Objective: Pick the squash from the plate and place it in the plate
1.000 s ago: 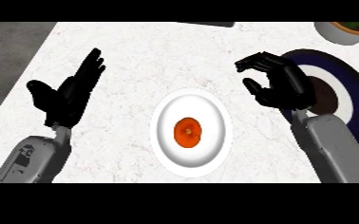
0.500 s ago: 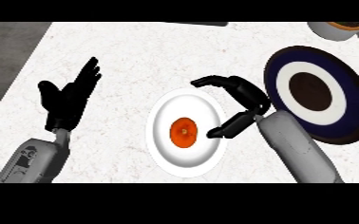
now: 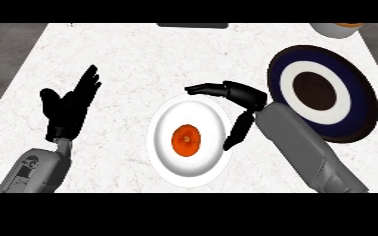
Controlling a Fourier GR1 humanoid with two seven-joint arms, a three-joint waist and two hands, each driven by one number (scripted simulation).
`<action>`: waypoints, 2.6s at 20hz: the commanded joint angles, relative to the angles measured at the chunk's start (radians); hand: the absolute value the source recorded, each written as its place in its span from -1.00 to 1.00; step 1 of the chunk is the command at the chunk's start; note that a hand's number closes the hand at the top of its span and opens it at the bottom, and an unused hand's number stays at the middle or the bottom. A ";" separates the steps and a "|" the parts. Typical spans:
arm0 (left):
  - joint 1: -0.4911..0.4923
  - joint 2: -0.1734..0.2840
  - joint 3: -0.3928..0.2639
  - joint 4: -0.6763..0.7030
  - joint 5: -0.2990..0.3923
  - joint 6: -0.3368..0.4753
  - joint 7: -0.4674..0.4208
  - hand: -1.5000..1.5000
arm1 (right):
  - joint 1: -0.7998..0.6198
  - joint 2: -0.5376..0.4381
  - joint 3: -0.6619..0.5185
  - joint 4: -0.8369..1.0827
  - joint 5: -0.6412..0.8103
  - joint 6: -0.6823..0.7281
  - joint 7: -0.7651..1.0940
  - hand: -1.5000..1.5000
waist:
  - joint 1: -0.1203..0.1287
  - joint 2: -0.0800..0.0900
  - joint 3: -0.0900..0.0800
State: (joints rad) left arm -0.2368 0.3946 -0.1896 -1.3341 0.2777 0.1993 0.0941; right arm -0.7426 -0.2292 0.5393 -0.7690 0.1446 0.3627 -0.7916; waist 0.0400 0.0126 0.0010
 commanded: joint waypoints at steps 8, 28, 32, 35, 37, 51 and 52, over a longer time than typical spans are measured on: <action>0.027 -0.004 0.038 -0.047 -0.029 -0.003 0.042 0.00 | -0.176 0.056 0.071 0.119 0.187 0.073 0.034 -1.00 | -0.021 -0.010 -0.001; 0.019 -0.046 0.136 0.018 -0.086 -0.070 0.014 0.00 | -0.140 0.187 0.101 0.010 0.532 0.059 0.257 -1.00 | -0.040 -0.013 -0.001; 0.041 -0.073 0.092 -0.109 -0.120 -0.044 0.121 0.00 | -0.140 0.227 0.092 0.073 0.575 -0.005 0.270 -1.00 | -0.028 -0.012 -0.001; 0.076 -0.071 0.140 -0.041 -0.102 -0.110 0.022 0.00 | -0.085 0.228 0.096 0.115 0.647 -0.044 0.210 -1.00 | -0.033 -0.011 -0.001; 0.048 -0.084 0.157 0.008 -0.120 -0.103 0.006 0.00 | -0.095 0.229 0.090 0.110 0.649 -0.059 0.213 -1.00 | -0.033 -0.011 -0.001; 0.080 -0.100 0.152 -0.144 -0.148 -0.115 0.127 0.00 | -0.032 0.229 0.278 0.071 0.659 -0.087 0.166 1.00 | -0.018 -0.011 0.000; 0.038 -0.073 0.196 -0.065 -0.115 -0.172 0.093 0.00 | -0.106 0.229 0.254 0.034 0.612 0.007 0.201 1.00 | -0.020 -0.010 -0.001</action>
State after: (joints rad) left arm -0.1938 0.2999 -0.0191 -1.3789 0.1355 0.0753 0.1563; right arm -0.8288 -0.0067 0.7829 -0.7049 0.7983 0.3149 -0.5999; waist 0.0163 -0.0019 -0.0004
